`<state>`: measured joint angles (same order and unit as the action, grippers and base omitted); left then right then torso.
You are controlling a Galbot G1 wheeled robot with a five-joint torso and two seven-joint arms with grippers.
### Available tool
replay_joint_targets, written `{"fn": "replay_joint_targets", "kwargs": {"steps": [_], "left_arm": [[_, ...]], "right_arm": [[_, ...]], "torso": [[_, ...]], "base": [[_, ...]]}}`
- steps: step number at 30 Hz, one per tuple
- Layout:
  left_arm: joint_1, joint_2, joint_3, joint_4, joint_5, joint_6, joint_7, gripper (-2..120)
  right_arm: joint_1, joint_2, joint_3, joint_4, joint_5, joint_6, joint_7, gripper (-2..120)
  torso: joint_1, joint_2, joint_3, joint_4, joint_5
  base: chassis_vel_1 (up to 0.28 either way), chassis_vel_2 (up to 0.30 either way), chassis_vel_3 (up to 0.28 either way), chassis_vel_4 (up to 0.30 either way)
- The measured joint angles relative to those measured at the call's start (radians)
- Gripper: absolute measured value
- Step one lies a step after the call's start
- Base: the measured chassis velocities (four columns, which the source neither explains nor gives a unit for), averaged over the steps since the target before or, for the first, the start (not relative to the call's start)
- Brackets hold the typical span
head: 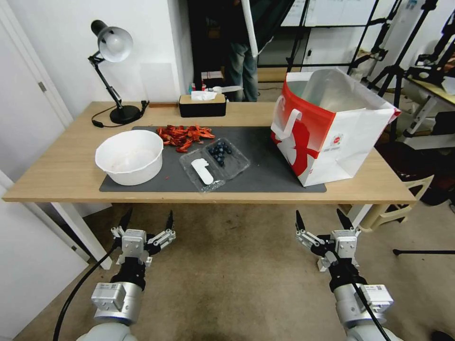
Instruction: Close the takeout container lid, then place the container into the takeout bag.
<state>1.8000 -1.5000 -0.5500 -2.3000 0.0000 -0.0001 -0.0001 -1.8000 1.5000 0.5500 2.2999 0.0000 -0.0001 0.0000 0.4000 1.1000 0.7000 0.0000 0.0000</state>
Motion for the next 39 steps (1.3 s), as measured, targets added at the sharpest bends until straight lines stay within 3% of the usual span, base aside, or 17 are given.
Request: {"fn": "replay_joint_targets", "kwargs": {"steps": [12, 14, 16, 18, 20, 39], "left_arm": [[0.001, 0.0, 0.001, -0.002, -0.005, 0.001, -0.003, 100], [0.007, -0.002, 0.007, -0.013, -0.03, 0.015, -0.017, 100], [0.03, -0.011, 0.032, -0.055, -0.119, 0.068, -0.067, 100], [0.036, -0.013, 0.04, -0.066, -0.143, 0.082, -0.08, 100], [0.063, -0.024, 0.069, -0.113, -0.243, 0.14, -0.136, 100], [0.043, -0.016, 0.065, -0.105, -0.318, 0.127, -0.112, 100]], "right_arm": [[-0.004, 0.003, -0.002, -0.006, -0.001, -0.001, -0.014, 100], [-0.015, 0.011, -0.006, -0.022, -0.01, -0.006, -0.049, 100], [-0.048, 0.035, -0.027, -0.066, -0.025, -0.032, -0.133, 100], [-0.049, 0.036, -0.028, -0.067, -0.024, -0.032, -0.138, 100], [-0.047, 0.036, -0.027, -0.073, -0.019, -0.028, -0.145, 100], [-0.026, 0.034, -0.029, -0.086, -0.013, -0.02, -0.137, 100]], "torso": [[0.0, 0.0, 0.0, -0.0001, 0.0], [0.0, 0.0, 0.0, 0.0003, -0.0008], [0.0, 0.0, 0.0, -0.0004, 0.0007], [0.0, 0.0, 0.0, 0.0001, -0.0005], [0.0, 0.0, 0.0, 0.0002, 0.0002], [0.0, 0.0, 0.0, 0.0, 0.0]], "base": [[0.0, 0.0, 0.0, 0.0], [0.0, 0.0, 0.0, 0.0], [0.0, 0.0, 0.0, 0.0], [0.0, 0.0, 0.0, 0.0], [0.0, 0.0, 0.0, 0.0], [0.0, 0.0, 0.0, 0.0]]}}
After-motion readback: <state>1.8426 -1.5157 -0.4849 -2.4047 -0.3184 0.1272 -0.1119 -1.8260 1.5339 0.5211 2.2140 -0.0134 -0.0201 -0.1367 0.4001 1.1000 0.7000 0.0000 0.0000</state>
